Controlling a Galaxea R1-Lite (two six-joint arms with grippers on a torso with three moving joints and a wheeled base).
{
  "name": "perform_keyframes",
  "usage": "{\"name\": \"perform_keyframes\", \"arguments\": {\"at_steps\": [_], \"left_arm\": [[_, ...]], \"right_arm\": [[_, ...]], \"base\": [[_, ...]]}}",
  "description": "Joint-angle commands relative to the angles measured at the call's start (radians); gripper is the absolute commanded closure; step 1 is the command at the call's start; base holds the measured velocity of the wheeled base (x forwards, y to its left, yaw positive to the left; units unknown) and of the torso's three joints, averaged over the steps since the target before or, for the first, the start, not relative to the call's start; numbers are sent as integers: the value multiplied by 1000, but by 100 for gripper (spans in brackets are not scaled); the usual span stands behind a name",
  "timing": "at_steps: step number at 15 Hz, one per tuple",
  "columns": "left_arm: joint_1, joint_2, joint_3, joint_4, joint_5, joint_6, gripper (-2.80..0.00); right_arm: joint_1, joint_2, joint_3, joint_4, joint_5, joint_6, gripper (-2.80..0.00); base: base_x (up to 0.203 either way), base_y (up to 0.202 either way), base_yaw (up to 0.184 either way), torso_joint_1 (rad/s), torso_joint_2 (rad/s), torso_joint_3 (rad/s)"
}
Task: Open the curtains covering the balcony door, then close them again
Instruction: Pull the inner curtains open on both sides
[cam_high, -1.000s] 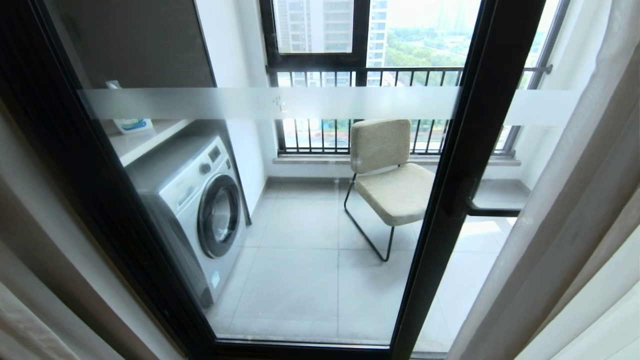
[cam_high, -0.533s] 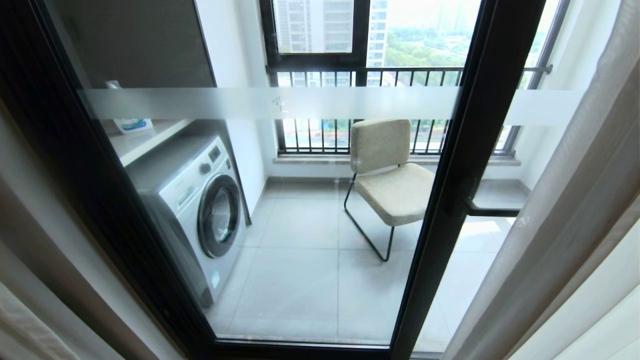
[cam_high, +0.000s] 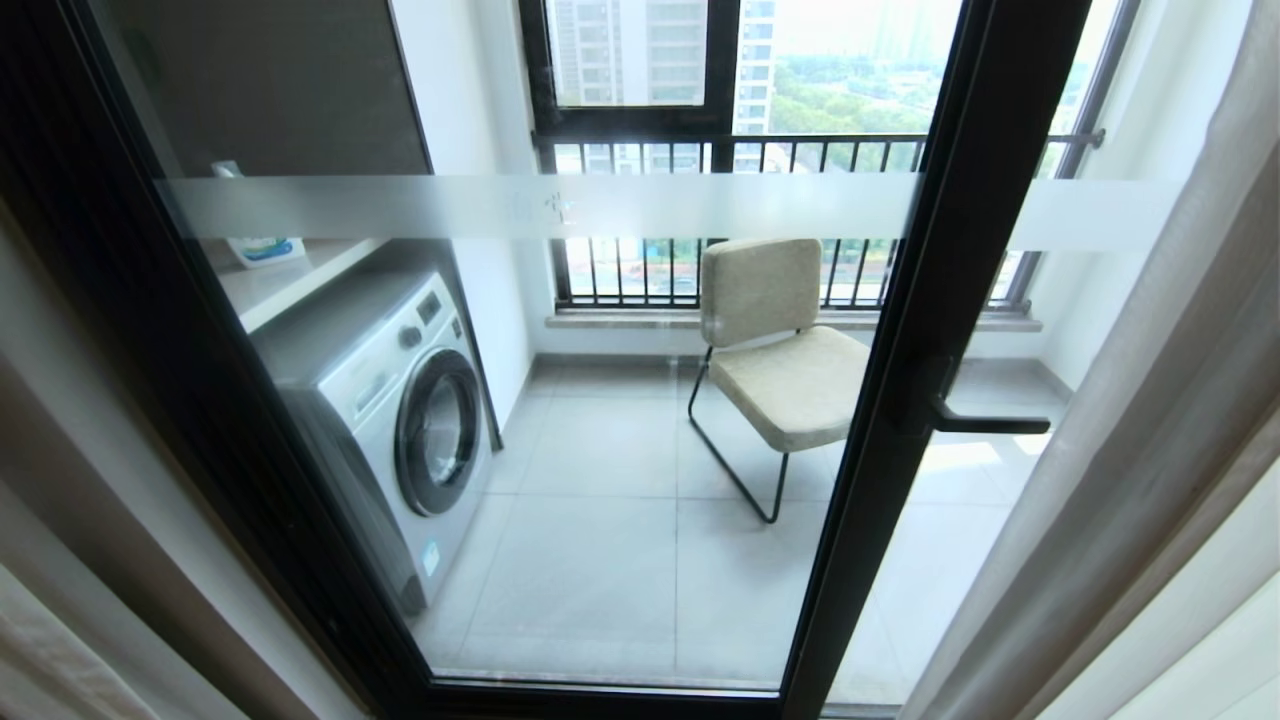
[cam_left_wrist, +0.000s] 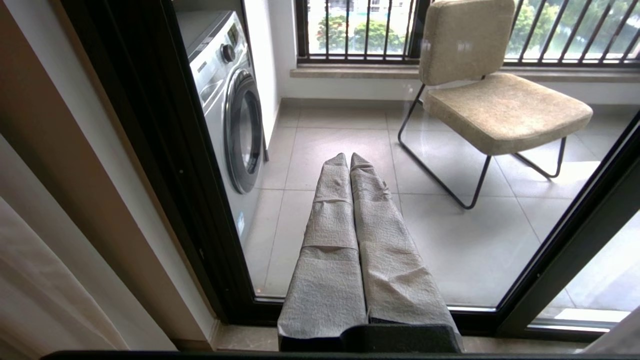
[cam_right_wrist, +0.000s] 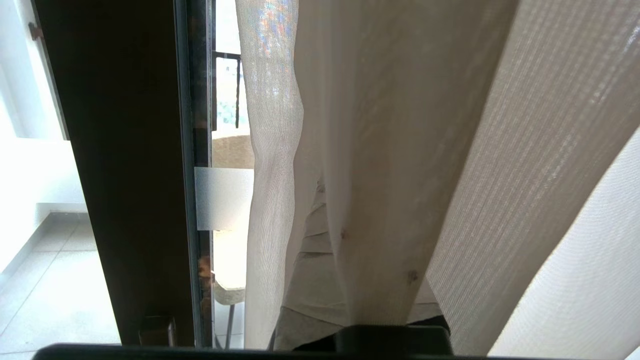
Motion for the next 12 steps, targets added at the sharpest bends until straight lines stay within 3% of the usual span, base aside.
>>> {"name": "perform_keyframes", "arguments": {"at_steps": [1, 12], "left_arm": [[0, 0, 0, 0, 1, -1, 0], [0, 0, 0, 0, 1, -1, 0]], "right_arm": [[-1, -2, 0, -2, 0, -2, 0], [-1, -21, 29, -13, 0, 4, 0]], "base": [[0, 0, 0, 0, 0, 0], [0, 0, 0, 0, 0, 0]]}}
